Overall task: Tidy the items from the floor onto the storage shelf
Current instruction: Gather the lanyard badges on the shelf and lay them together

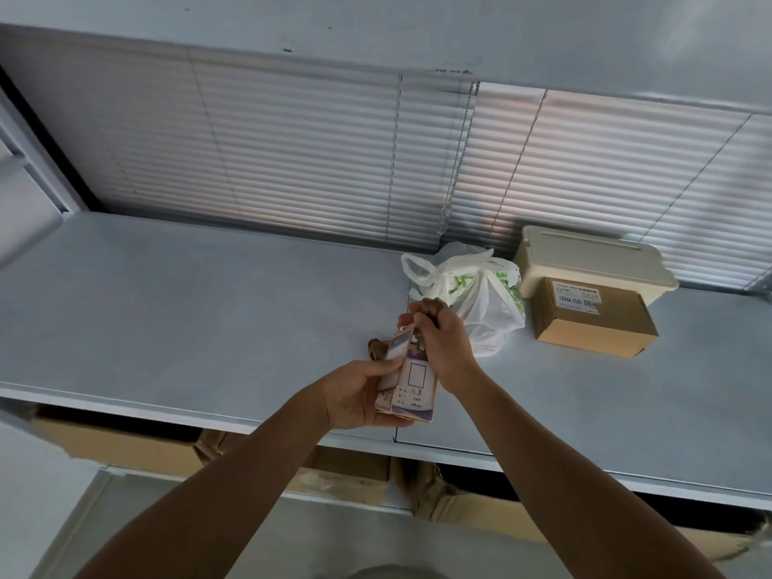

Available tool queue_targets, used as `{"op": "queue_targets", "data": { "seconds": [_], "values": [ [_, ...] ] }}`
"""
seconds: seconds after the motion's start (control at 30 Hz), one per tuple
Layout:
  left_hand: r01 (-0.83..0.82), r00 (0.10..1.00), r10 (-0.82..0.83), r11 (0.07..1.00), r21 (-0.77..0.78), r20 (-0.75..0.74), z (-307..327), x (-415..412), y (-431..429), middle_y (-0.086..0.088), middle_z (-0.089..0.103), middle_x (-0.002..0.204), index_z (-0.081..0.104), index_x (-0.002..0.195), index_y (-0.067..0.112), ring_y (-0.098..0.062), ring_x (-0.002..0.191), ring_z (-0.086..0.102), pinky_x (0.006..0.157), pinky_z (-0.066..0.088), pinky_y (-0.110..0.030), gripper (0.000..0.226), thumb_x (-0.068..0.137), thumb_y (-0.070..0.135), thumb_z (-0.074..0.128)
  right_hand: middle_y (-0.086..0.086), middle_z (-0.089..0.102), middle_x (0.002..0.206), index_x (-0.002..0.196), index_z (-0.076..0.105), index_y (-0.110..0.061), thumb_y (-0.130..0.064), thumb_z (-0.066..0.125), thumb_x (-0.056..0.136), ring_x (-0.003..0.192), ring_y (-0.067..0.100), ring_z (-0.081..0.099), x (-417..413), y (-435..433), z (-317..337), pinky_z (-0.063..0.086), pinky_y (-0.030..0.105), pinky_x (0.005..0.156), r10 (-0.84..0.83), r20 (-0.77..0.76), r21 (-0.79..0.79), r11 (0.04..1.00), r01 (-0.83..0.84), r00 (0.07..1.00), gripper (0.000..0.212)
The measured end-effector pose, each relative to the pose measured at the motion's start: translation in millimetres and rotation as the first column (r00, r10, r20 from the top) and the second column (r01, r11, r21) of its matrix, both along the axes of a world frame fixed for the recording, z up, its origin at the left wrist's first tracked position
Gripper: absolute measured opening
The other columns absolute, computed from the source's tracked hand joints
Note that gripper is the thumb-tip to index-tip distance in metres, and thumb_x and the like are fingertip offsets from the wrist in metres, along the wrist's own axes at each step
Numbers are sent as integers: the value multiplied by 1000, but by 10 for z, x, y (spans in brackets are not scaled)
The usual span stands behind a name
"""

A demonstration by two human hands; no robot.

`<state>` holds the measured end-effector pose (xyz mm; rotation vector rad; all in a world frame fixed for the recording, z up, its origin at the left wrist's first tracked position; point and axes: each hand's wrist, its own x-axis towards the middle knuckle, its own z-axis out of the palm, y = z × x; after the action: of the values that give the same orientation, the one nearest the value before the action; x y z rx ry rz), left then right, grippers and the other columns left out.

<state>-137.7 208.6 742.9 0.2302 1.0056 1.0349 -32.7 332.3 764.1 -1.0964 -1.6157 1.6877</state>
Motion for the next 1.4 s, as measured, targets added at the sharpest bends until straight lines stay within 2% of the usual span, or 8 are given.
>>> {"op": "queue_targets", "data": {
  "seconds": [0.27, 0.4, 0.5, 0.63, 0.77, 0.97, 1.1, 1.4],
  "values": [
    [-28, 983, 23, 999, -24, -182, -10, 66, 61, -11, 73, 98, 68, 105, 11, -27, 93, 69, 91, 54, -42, 20, 86, 7, 66, 14, 73, 86, 91, 67, -7, -9, 55, 94, 77, 25, 69, -121, -12, -64, 54, 35, 70, -354, -145, -495, 835, 242, 924, 13],
    [12, 988, -7, 999, 35, -154, 37, 97, 68, -13, 74, 91, 67, 104, 8, -24, 83, 73, 78, 57, -35, 17, 89, 2, 61, 11, 75, 87, 94, 70, -13, -18, 57, 91, 75, 19, 70, -204, -52, -139, 56, 34, 71, -359, -53, -429, 851, 303, 932, 14],
    [66, 979, -54, 996, 58, -195, 52, 0, 25, -12, 71, 90, 65, 105, 7, -22, 79, 71, 77, 57, -37, 19, 88, 0, 60, 8, 71, 86, 94, 69, -12, -27, 55, 92, 71, 17, 64, -143, 28, -47, 51, 31, 64, -64, 143, -301, 948, 105, 988, 20],
    [42, 956, -28, 998, 40, -291, 94, -208, -83, -13, 71, 87, 64, 104, 5, -23, 74, 68, 72, 58, -37, 20, 88, -4, 58, 3, 72, 75, 89, 71, -8, -44, 46, 93, 71, 23, 68, 169, 216, 103, 53, 33, 67, 104, 648, 59, 981, -186, 755, 44],
    [122, 931, -92, 991, 63, -352, 127, -290, -151, -15, 71, 93, 65, 108, 9, -23, 76, 69, 72, 58, -38, 24, 88, -4, 60, -7, 64, 103, 106, 63, -20, -43, 45, 94, 99, 12, 55, 207, 152, 141, 43, 29, 75, 39, 487, 518, 791, -325, 872, 32],
    [150, 938, -121, 987, 64, -326, 255, -261, -178, -14, 72, 94, 65, 108, 8, -23, 76, 69, 69, 54, -34, 23, 86, 0, 64, 14, 63, 84, 91, 60, -6, -32, 37, 102, 75, 30, 59, -51, -244, 74, 47, 42, 68, 322, 555, 495, 613, -616, 767, 37],
    [188, 952, -160, 979, 85, -259, 304, -305, -326, -17, 72, 98, 65, 110, 6, -25, 79, 70, 70, 56, -34, 22, 89, 0, 60, -1, 59, 64, 73, 61, -11, -54, 49, 89, 57, 13, 54, -83, -276, 48, 42, 28, 55, 324, 436, 383, 777, -499, 840, 47],
    [272, 928, -247, 961, 52, -280, 495, -410, -507, -13, 73, 87, 66, 102, 7, -22, 69, 70, 63, 57, -31, 16, 87, 8, 61, -6, 60, 62, 74, 66, -15, -43, 60, 91, 58, 8, 54, -114, -438, 166, 41, 20, 56, 449, 379, 235, 799, -553, 809, 33]
  ]
}}
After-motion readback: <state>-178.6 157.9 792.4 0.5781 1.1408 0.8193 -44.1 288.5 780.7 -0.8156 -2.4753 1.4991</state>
